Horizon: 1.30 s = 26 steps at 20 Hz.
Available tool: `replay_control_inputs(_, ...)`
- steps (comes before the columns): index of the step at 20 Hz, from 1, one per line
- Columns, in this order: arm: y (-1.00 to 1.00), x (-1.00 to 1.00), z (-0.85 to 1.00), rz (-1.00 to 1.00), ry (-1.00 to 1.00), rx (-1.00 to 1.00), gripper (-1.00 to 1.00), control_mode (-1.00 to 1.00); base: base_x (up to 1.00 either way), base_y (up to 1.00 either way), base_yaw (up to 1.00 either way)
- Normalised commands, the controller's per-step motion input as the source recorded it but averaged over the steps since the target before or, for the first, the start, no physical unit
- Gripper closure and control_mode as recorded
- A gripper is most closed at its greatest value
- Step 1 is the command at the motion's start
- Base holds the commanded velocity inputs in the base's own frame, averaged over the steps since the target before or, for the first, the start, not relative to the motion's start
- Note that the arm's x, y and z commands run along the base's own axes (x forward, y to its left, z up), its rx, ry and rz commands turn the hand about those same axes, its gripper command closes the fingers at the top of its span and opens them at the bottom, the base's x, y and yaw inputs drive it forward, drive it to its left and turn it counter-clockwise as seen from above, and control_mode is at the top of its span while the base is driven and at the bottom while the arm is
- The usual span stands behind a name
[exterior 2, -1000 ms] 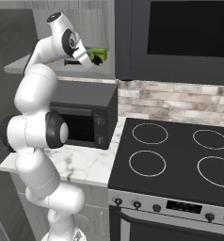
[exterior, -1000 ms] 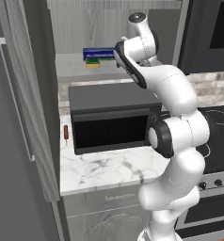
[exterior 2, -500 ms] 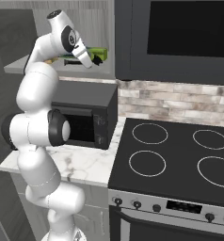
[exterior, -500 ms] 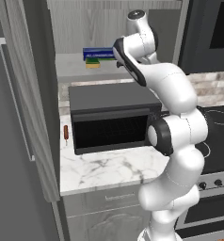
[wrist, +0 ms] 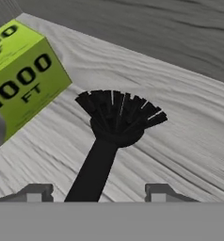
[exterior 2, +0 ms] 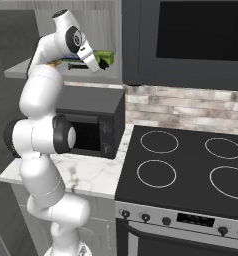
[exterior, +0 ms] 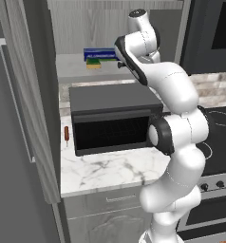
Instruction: Pick the dish brush and sponge from the cabinet and place them on the counter.
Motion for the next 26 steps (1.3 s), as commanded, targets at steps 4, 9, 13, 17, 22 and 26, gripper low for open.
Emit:
replay_control_inputs(4, 0.0, -0.12, -0.58, -0.04, 0.09, 0.0, -1.0, -1.0, 0.0, 0.0, 0.0)
replay_control_inputs(9, 0.03, -0.15, -0.53, -0.04, 0.06, 0.0, 1.0, -1.0, 0.0, 0.0, 0.0)
replay_control_inputs(13, 0.0, -0.02, -0.03, 0.0, 0.0, 0.0, 1.0, -1.0, 0.0, 0.0, 0.0)
replay_control_inputs(17, 0.0, 0.0, 0.0, 0.0, 0.0, 0.0, 1.0, -1.0, 0.0, 0.0, 0.0)
replay_control_inputs(22, 0.0, -0.01, 0.01, 0.0, 0.0, 0.0, 1.0, -1.0, 0.0, 0.0, 0.0)
replay_control_inputs(26, 0.0, -0.19, 0.18, 0.0, -0.03, 0.01, 1.0, -1.0, 0.0, 0.0, 0.0)
